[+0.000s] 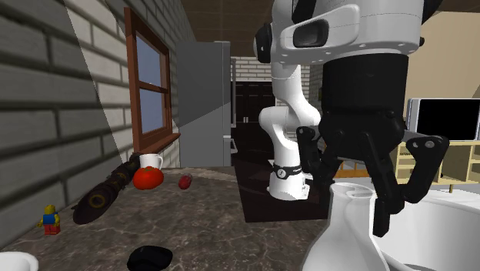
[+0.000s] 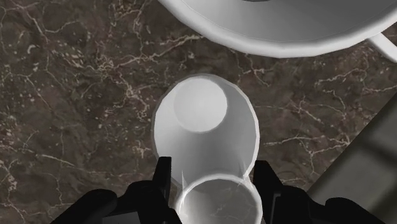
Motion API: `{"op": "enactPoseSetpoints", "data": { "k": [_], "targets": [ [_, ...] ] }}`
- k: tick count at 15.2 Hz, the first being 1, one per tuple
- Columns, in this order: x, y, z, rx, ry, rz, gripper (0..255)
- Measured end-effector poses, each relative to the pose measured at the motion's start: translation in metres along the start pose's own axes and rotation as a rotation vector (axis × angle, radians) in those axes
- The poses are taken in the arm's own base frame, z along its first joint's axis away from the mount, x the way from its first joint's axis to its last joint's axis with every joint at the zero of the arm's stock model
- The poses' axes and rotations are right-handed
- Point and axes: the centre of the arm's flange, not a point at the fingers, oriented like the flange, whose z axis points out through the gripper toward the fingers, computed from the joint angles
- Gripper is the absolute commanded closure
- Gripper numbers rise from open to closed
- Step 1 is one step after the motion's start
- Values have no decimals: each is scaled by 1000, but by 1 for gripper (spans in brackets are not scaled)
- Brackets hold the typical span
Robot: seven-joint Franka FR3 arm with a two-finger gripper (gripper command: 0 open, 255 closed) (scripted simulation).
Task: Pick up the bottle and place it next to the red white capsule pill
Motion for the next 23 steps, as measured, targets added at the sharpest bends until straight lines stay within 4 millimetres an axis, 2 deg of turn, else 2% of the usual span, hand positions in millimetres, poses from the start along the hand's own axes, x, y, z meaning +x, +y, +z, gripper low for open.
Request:
{"op": "enactPoseSetpoints", "data": {
  "k": [9, 23],
  "targets": [
    [0, 0, -2, 0, 0, 0, 255],
    [1, -1, -73, 0, 0, 0, 255]
  ]
}}
